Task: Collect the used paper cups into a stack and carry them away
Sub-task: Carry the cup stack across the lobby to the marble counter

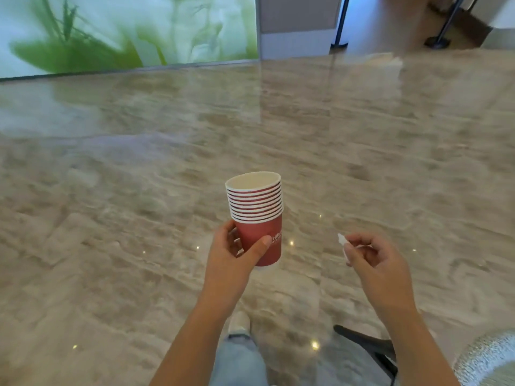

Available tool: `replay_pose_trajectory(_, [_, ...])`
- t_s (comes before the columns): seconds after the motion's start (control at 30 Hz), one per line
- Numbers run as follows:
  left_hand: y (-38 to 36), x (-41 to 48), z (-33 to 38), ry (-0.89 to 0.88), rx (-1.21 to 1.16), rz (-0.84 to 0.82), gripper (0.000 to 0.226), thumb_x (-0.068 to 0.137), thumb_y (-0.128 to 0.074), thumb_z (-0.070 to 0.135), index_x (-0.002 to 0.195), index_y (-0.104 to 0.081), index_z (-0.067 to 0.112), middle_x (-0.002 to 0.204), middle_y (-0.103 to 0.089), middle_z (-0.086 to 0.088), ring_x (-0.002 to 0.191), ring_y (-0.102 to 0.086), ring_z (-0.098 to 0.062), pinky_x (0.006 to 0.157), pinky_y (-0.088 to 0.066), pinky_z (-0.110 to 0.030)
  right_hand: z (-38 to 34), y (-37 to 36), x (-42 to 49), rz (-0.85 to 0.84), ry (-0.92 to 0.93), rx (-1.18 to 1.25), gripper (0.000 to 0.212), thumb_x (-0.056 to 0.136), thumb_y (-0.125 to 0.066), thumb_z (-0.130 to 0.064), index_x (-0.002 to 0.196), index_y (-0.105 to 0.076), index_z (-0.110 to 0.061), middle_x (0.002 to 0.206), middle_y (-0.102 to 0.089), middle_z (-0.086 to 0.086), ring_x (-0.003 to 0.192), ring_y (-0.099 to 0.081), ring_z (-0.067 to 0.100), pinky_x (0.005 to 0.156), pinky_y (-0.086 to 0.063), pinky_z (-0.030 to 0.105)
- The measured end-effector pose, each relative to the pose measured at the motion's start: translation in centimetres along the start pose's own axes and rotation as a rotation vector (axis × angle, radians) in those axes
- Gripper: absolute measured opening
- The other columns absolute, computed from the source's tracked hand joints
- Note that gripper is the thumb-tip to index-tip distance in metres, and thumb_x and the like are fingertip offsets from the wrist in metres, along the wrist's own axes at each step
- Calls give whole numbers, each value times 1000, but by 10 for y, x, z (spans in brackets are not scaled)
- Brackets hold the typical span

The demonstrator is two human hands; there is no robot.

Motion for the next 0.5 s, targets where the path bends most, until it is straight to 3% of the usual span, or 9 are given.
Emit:
replay_pose_trajectory(0.1, [-28,57,-1,30,18,-109,72,50,-79,39,115,-55,19,106,-67,1,89,-66,-4,66,-51,-14,5,-2,47,46,-35,10,10,81,-64,-22,81,-63,-32,61,-61,-1,59,-59,17,53,-48,20])
replay_pose_trajectory(0.17, [-42,102,0,33,34,-158,74,46,-78,44,113,-55,23,106,-67,4,90,-66,-3,66,-51,-13,6,-3,85,89,-32,17,9,80,-64,-23,81,-62,-32,64,-65,-3,58,-62,10,55,-50,25])
replay_pose_trajectory(0.4, [-112,266,35,-27,53,-297,60,49,-75,41,105,-54,33,106,-63,9,86,-64,4,63,-50,-10,-4,4,220,284,-60,41,20,81,-65,-18,76,-61,-36,59,-67,-8,58,-63,6,55,-48,19])
replay_pose_trajectory(0.5, [-161,316,44,-44,44,-367,68,48,-75,44,111,-53,26,109,-64,5,89,-64,0,66,-52,-14,-1,16,264,355,-61,63,24,82,-63,-10,77,-59,-33,56,-63,-12,57,-61,2,52,-44,12])
Point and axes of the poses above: each hand's wrist, its own x-axis towards the middle knuckle, its own y-axis out of the back of the hand, z = x × y, the point moved 3 cm from there along x, towards the middle knuckle
